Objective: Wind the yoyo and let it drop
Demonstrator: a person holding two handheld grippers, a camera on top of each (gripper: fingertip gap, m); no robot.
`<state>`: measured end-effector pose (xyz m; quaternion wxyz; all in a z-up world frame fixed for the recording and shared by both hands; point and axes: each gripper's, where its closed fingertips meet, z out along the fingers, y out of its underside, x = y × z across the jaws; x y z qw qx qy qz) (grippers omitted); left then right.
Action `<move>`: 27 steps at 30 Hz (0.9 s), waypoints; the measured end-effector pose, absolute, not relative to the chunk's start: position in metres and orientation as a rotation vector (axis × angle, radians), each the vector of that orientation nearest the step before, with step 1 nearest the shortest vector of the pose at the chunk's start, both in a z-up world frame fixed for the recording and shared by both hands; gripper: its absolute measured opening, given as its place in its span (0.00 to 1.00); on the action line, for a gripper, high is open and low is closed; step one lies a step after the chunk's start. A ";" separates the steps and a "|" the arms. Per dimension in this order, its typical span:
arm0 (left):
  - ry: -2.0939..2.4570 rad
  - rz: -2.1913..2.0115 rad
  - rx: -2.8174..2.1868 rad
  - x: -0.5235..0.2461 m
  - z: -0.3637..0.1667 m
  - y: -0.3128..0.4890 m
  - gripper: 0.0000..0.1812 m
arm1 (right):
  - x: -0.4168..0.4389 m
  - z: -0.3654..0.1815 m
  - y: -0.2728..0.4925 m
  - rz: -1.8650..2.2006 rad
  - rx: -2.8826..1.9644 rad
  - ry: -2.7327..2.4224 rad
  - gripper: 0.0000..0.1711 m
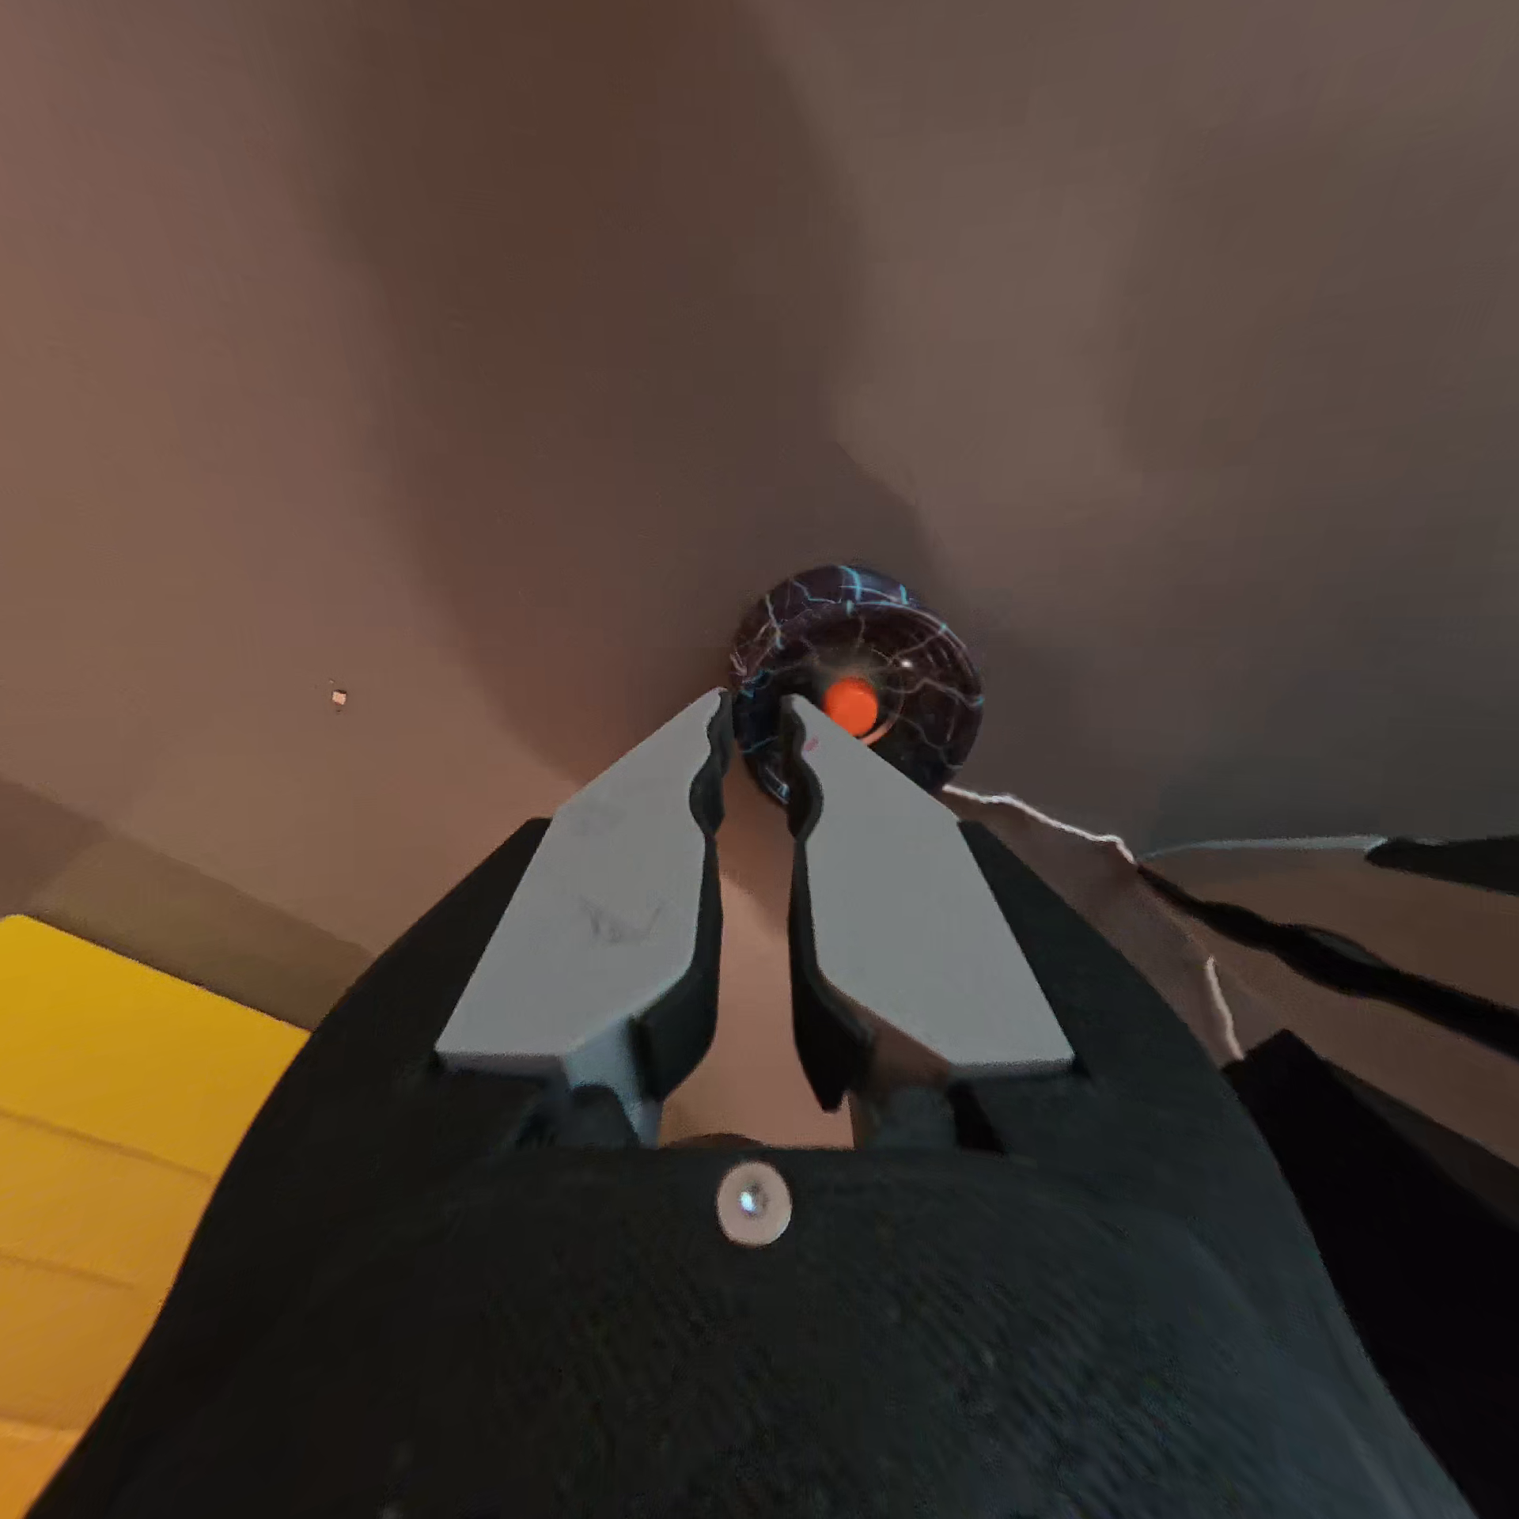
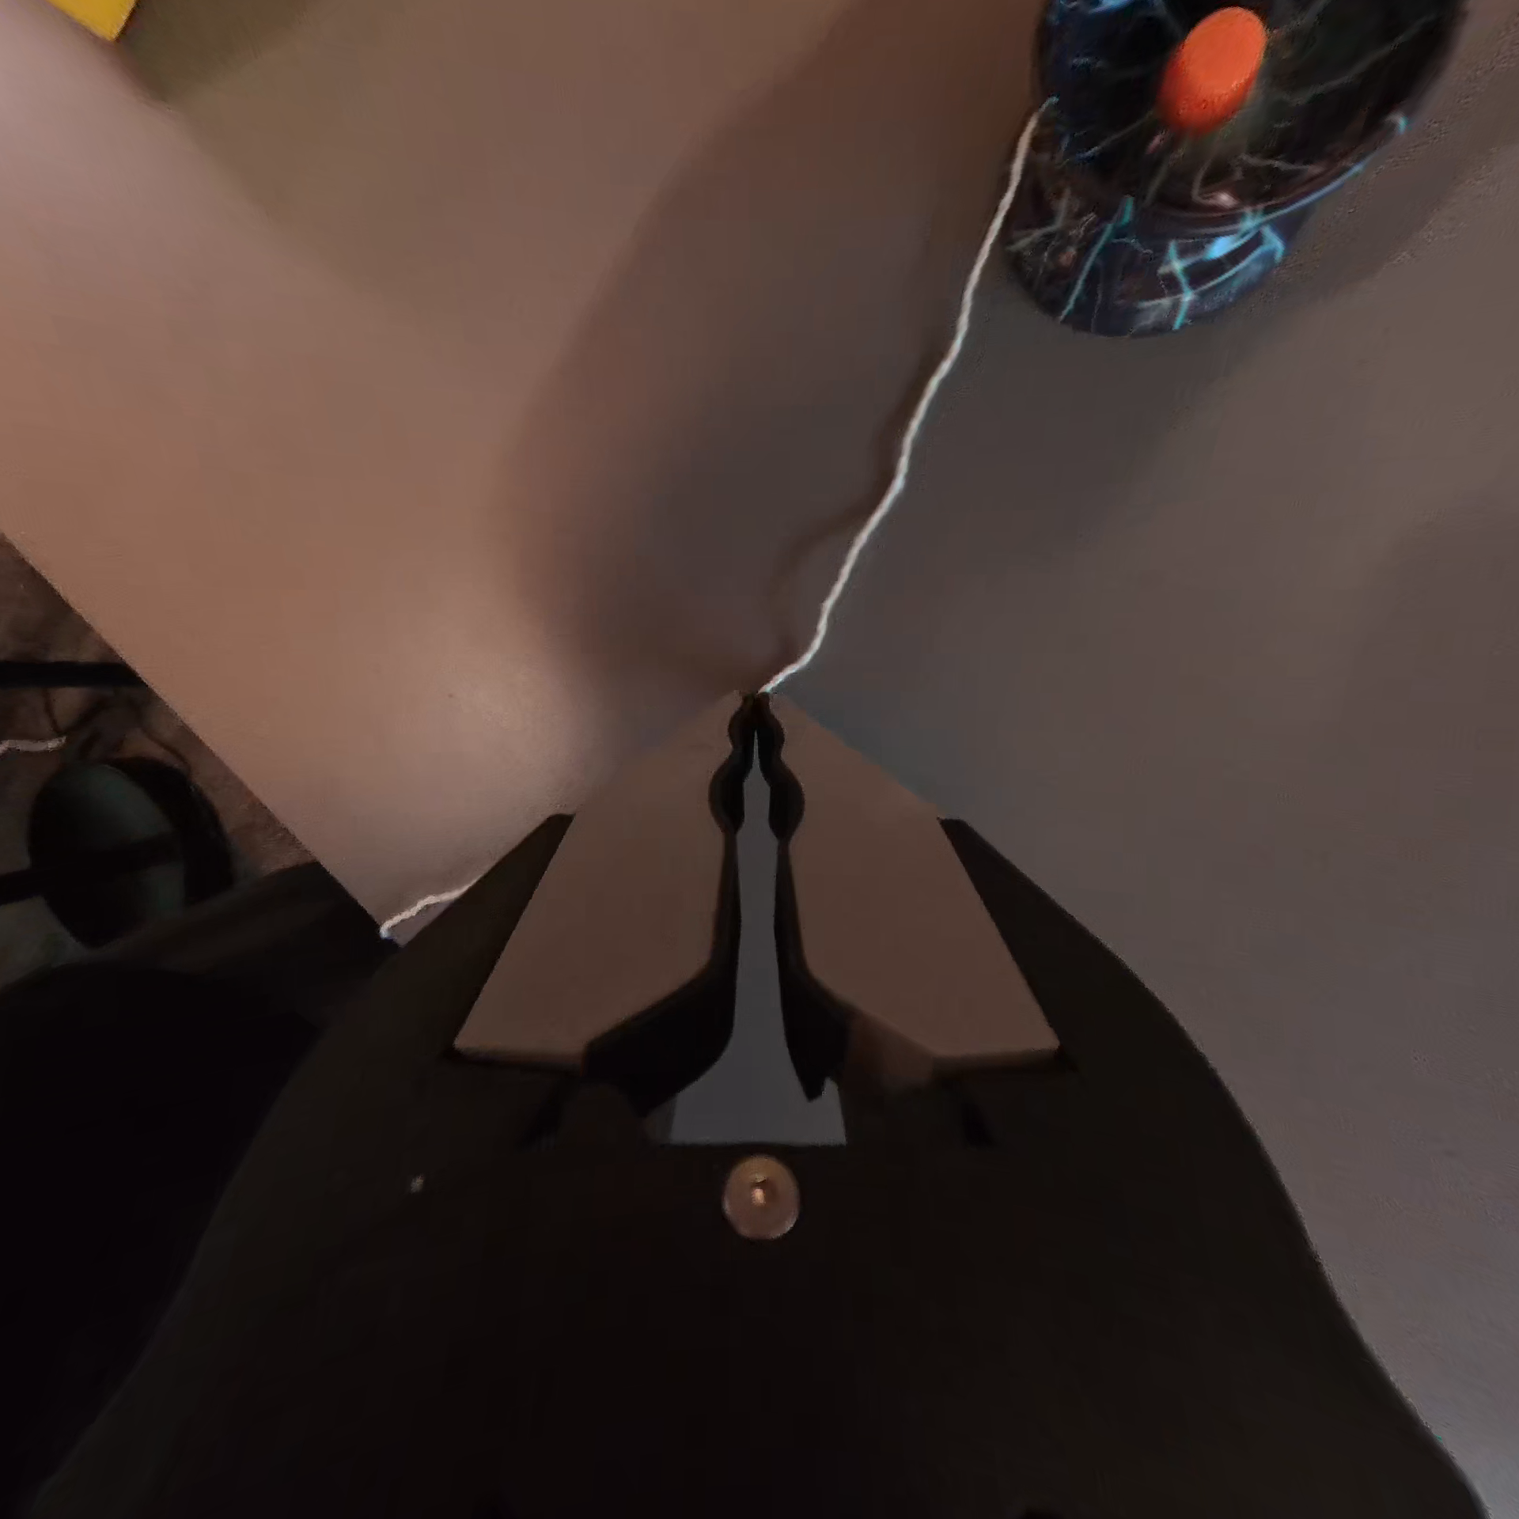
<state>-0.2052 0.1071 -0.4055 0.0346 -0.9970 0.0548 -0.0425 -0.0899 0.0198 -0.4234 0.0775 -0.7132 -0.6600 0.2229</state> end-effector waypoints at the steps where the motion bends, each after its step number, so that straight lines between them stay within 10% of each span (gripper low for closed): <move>1: 0.213 -0.126 -3.072 -0.205 -0.405 0.106 0.06 | -0.089 -0.423 0.019 0.689 -2.122 -2.002 0.00; 15: 0.718 0.040 -3.061 -0.207 -0.404 0.082 0.04 | -0.081 -0.405 0.078 0.730 -2.304 -1.859 0.00; 21: 0.514 0.121 -3.091 -0.221 -0.403 0.086 0.04 | -0.081 -0.411 0.036 0.582 -2.199 -1.942 0.25; 27: 0.454 0.128 -3.091 -0.222 -0.403 0.086 0.04 | -0.096 -0.418 0.011 0.546 -2.127 -1.946 0.24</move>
